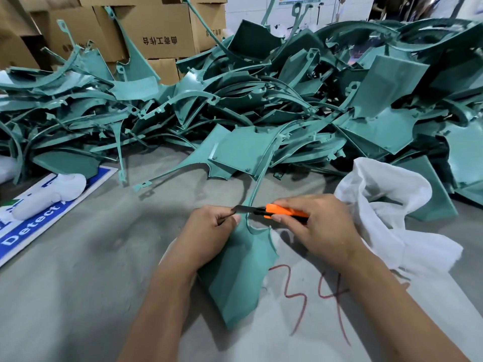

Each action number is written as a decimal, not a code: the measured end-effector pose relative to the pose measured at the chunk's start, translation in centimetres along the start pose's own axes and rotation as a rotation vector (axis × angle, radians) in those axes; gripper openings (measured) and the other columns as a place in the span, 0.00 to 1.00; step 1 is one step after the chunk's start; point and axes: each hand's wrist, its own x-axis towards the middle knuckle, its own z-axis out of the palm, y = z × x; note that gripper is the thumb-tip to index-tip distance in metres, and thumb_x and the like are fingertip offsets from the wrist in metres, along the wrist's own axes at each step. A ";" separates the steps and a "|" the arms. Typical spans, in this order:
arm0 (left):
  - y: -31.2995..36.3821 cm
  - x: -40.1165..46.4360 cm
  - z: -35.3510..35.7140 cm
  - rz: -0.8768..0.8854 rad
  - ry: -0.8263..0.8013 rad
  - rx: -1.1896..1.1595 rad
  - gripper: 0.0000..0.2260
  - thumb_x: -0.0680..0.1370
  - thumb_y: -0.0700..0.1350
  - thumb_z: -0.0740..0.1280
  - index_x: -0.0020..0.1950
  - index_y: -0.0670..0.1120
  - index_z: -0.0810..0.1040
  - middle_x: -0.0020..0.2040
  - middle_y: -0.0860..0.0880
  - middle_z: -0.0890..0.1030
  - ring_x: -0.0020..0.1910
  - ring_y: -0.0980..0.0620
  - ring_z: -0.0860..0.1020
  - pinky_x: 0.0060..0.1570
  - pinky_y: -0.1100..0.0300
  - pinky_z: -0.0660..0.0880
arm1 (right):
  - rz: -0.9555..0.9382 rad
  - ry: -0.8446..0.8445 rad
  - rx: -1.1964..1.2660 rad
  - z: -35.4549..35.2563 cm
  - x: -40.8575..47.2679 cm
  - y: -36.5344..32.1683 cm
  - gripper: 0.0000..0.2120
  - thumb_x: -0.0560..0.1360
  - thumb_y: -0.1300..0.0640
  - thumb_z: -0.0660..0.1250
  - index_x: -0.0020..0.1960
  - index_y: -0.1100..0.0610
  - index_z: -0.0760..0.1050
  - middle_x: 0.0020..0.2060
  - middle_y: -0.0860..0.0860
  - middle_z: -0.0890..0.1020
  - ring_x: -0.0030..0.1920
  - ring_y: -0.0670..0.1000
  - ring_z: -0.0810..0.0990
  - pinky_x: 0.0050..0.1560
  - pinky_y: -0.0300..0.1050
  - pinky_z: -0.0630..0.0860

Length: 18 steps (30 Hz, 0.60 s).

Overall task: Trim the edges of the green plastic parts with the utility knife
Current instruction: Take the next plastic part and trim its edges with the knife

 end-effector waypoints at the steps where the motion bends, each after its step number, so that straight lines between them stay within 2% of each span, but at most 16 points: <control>1: -0.1 0.1 0.0 0.004 -0.006 0.005 0.18 0.82 0.47 0.67 0.34 0.42 0.71 0.27 0.56 0.63 0.26 0.58 0.62 0.29 0.64 0.59 | -0.004 0.012 0.004 0.1 0.0 -0.1 0.13 0.77 0.42 0.72 0.59 0.43 0.86 0.49 0.41 0.88 0.45 0.45 0.85 0.45 0.51 0.84; 3: -0.2 0.1 -0.1 0.007 -0.012 0.018 0.18 0.82 0.47 0.68 0.32 0.45 0.72 0.27 0.57 0.66 0.26 0.59 0.65 0.29 0.65 0.61 | -0.015 0.070 -0.014 0.3 -0.1 -0.3 0.13 0.77 0.41 0.71 0.57 0.45 0.87 0.46 0.41 0.88 0.42 0.43 0.84 0.41 0.50 0.84; 4: -0.2 0.1 -0.2 0.011 -0.013 0.005 0.15 0.82 0.47 0.68 0.34 0.49 0.80 0.28 0.60 0.73 0.28 0.64 0.70 0.31 0.68 0.65 | -0.012 0.096 -0.023 0.4 -0.1 -0.4 0.13 0.77 0.42 0.71 0.56 0.45 0.87 0.45 0.41 0.88 0.41 0.44 0.84 0.40 0.50 0.84; 5: -0.1 -0.1 -0.2 0.017 -0.028 -0.028 0.12 0.82 0.47 0.68 0.40 0.56 0.85 0.35 0.66 0.80 0.33 0.69 0.75 0.36 0.72 0.69 | 0.004 0.122 -0.027 0.4 -0.1 -0.3 0.12 0.77 0.42 0.72 0.56 0.45 0.87 0.44 0.42 0.88 0.40 0.46 0.84 0.39 0.51 0.83; 6: 0.2 -0.3 -0.4 0.026 -0.058 -0.051 0.12 0.82 0.47 0.68 0.47 0.65 0.85 0.41 0.69 0.83 0.39 0.73 0.78 0.39 0.75 0.70 | 0.029 0.150 -0.029 0.3 0.0 -0.1 0.10 0.78 0.44 0.72 0.56 0.45 0.87 0.43 0.42 0.88 0.40 0.48 0.84 0.39 0.51 0.83; 7: 0.4 -0.5 -0.4 0.043 -0.087 -0.057 0.17 0.82 0.47 0.68 0.48 0.73 0.83 0.44 0.70 0.83 0.43 0.74 0.79 0.40 0.77 0.70 | 0.055 0.180 -0.037 0.1 0.1 0.1 0.10 0.78 0.44 0.73 0.56 0.44 0.87 0.42 0.42 0.88 0.39 0.48 0.84 0.38 0.51 0.82; 9: 0.5 -0.6 -0.4 0.056 -0.096 -0.024 0.21 0.83 0.48 0.67 0.47 0.78 0.79 0.44 0.71 0.83 0.43 0.74 0.80 0.40 0.78 0.70 | 0.093 0.232 -0.082 -0.1 0.2 0.6 0.09 0.78 0.44 0.73 0.56 0.44 0.87 0.40 0.42 0.87 0.36 0.47 0.82 0.37 0.49 0.81; 11: 0.6 -0.5 -0.5 0.045 -0.087 -0.009 0.18 0.83 0.48 0.67 0.49 0.76 0.80 0.42 0.71 0.83 0.42 0.73 0.80 0.39 0.78 0.70 | 0.128 0.275 -0.129 -0.2 0.2 0.8 0.10 0.78 0.44 0.73 0.57 0.45 0.87 0.40 0.42 0.87 0.36 0.48 0.81 0.37 0.47 0.80; 14: 0.7 -0.7 -0.5 0.015 -0.114 -0.039 0.16 0.83 0.48 0.67 0.45 0.71 0.83 0.35 0.67 0.83 0.35 0.71 0.79 0.35 0.76 0.69 | 0.174 0.422 -0.197 -0.4 0.3 1.1 0.08 0.77 0.48 0.75 0.56 0.47 0.87 0.42 0.45 0.88 0.38 0.50 0.83 0.37 0.44 0.78; 16: 0.8 -0.7 -0.4 0.003 -0.129 -0.040 0.15 0.83 0.48 0.66 0.43 0.65 0.85 0.32 0.64 0.82 0.31 0.70 0.77 0.32 0.74 0.69 | 0.220 0.524 -0.231 -0.5 0.3 1.2 0.08 0.78 0.49 0.75 0.56 0.48 0.87 0.42 0.47 0.87 0.38 0.53 0.83 0.38 0.47 0.77; 18: 0.8 -0.6 -0.2 -0.014 -0.132 -0.040 0.11 0.83 0.48 0.66 0.46 0.58 0.87 0.35 0.57 0.84 0.33 0.66 0.78 0.36 0.67 0.76 | 0.244 0.572 -0.257 -0.5 0.3 1.2 0.09 0.79 0.50 0.74 0.57 0.50 0.87 0.43 0.49 0.88 0.40 0.56 0.83 0.42 0.52 0.78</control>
